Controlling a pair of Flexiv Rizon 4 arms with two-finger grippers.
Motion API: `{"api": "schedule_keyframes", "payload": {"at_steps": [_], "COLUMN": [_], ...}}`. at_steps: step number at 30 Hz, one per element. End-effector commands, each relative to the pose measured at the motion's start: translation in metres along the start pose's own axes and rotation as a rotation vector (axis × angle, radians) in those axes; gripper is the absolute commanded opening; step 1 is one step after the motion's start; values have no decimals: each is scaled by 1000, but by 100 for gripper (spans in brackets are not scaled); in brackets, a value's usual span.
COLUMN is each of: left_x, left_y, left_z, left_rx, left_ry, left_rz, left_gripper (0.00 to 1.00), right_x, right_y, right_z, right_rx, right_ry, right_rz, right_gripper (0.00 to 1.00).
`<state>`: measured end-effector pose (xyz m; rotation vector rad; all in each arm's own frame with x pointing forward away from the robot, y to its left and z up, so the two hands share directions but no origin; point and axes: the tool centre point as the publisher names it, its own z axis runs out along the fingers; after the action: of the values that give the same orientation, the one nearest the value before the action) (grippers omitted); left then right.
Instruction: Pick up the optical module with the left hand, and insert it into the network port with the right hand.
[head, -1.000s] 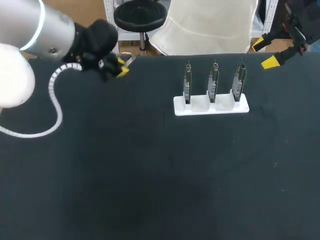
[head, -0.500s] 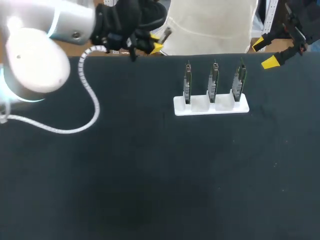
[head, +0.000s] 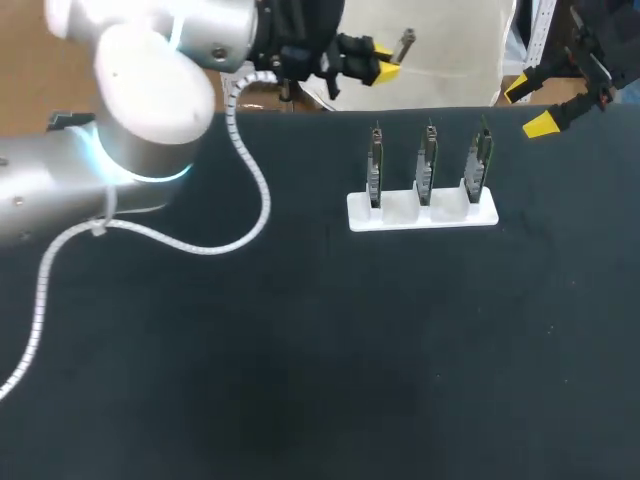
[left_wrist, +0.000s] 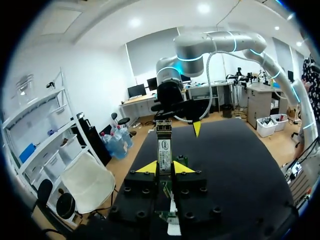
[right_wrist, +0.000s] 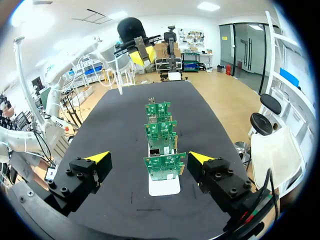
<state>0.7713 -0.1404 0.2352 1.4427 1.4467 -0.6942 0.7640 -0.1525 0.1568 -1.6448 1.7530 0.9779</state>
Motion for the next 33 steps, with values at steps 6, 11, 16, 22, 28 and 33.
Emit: {"api": "schedule_keyframes", "payload": {"at_steps": [6, 11, 16, 22, 28, 33], "left_x": [-11, -18, -22, -18, -10, -5], "left_y": [-2, -7, -8, -9, -13, -16], "left_z": [63, 84, 99, 109, 114, 121], "left_rx": [58, 96, 115, 102, 102, 115], "left_ry": [-94, -135, -174, -230, -240, -252], "left_rz": [-1, -9, -30, -76, -104, -130], "left_gripper": [0, 0, 0, 0, 0, 0], "right_x": [0, 0, 0, 0, 0, 0], "right_y": [2, 2, 2, 2, 2, 2], "right_z": [0, 0, 0, 0, 0, 0], "right_rx": [6, 6, 6, 6, 6, 6], "right_ry": [-1, -1, -1, -1, -1, -1], "right_rz": [-1, -1, -1, -1, -1, -1], "right_gripper": [100, 100, 100, 100, 100, 100]}}
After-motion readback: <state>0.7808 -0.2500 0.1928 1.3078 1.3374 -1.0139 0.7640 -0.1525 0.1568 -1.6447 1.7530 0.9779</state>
